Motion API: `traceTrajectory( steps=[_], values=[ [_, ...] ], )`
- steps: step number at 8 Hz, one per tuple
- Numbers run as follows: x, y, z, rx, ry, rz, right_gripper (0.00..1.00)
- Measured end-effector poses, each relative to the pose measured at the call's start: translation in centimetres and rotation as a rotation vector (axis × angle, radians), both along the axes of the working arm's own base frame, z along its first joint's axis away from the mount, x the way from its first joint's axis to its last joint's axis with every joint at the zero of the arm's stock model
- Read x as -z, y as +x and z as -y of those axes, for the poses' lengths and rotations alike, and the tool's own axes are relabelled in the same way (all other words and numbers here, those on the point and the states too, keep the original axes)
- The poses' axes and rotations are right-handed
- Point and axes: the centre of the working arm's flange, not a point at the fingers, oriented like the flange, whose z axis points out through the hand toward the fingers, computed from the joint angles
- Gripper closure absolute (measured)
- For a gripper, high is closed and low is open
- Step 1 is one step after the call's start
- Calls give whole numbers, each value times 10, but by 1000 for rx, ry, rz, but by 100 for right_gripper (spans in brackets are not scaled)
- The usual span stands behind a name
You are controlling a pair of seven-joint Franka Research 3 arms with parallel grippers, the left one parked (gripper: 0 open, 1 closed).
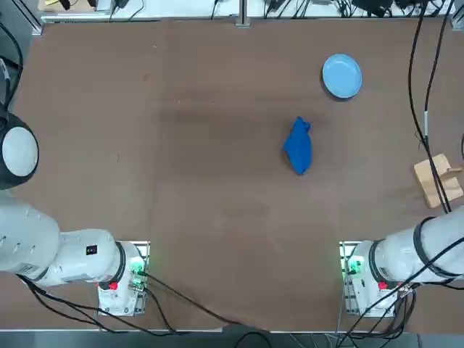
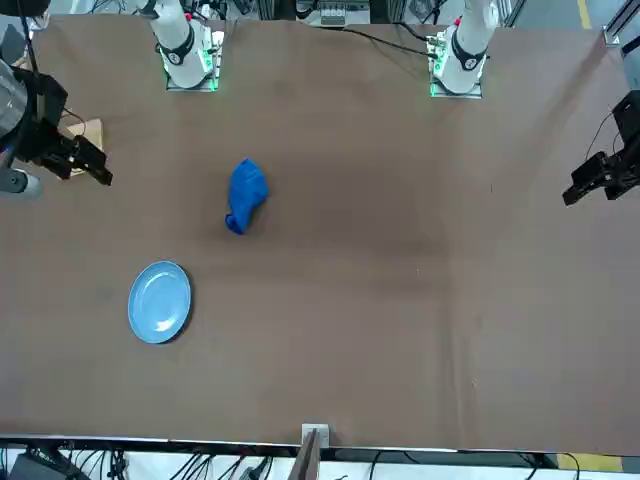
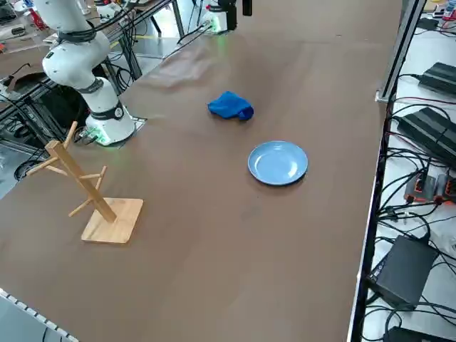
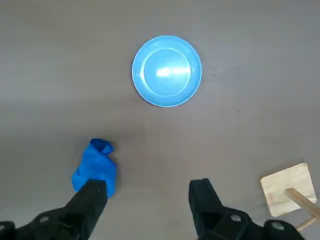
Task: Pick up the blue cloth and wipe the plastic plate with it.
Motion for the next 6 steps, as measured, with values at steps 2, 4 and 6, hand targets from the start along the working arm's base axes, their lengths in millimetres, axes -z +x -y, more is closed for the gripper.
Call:
traceTrajectory(
  steps=[2,4,6],
  values=[
    [10,4,-5,-7,-1,-16,0],
    [13,5,-8,-15,-1,-22,0],
    [21,6,-37,57,-6,-11,0]
  ],
)
